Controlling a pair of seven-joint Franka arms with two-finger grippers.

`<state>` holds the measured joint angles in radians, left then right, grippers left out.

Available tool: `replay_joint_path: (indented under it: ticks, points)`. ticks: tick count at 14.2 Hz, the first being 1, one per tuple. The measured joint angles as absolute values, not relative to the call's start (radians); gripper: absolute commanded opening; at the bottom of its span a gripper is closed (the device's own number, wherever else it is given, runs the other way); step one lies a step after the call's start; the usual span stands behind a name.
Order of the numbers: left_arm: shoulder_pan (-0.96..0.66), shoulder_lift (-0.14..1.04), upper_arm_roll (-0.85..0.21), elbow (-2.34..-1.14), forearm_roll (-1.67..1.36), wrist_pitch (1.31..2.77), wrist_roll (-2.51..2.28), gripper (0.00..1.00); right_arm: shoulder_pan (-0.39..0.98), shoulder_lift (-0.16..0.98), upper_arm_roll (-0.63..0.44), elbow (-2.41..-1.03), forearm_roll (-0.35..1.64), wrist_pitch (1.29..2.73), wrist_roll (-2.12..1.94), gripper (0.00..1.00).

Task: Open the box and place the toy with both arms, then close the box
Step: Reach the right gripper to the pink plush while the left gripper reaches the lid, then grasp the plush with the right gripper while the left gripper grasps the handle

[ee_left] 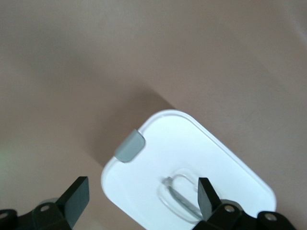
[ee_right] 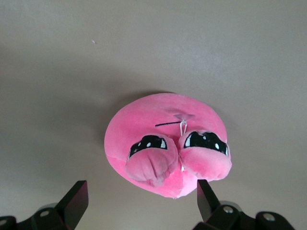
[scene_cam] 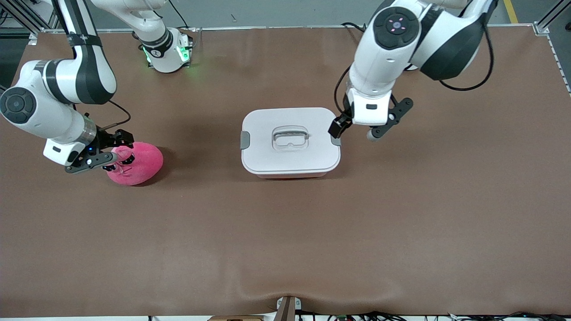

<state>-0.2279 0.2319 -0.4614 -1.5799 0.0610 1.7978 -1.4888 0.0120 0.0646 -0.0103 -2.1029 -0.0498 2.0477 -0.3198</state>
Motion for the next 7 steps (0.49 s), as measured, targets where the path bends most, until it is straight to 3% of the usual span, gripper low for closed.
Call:
replay_joint_path:
  ticks: [3,4,5,7]
  points:
    - [-0.276,0.276,-0.461,-1.566,0.072,1.841,-1.652,1.00,0.010,0.072,-0.012,-2.135,-0.057,2.095,-0.329,0.85]
    - [-0.291,0.295,-0.461,-1.555,0.085,1.848,-1.702,1.00,0.008,0.080,-0.013,-2.143,-0.058,2.105,-0.330,0.69]
    - [-0.307,0.317,-0.461,-1.540,0.102,1.851,-1.755,1.00,0.007,0.089,-0.013,-2.145,-0.059,2.109,-0.331,0.60]
    - [-0.350,0.374,-0.460,-1.497,0.152,1.856,-1.865,1.00,0.006,0.098,-0.013,-2.145,-0.059,2.111,-0.332,0.60]
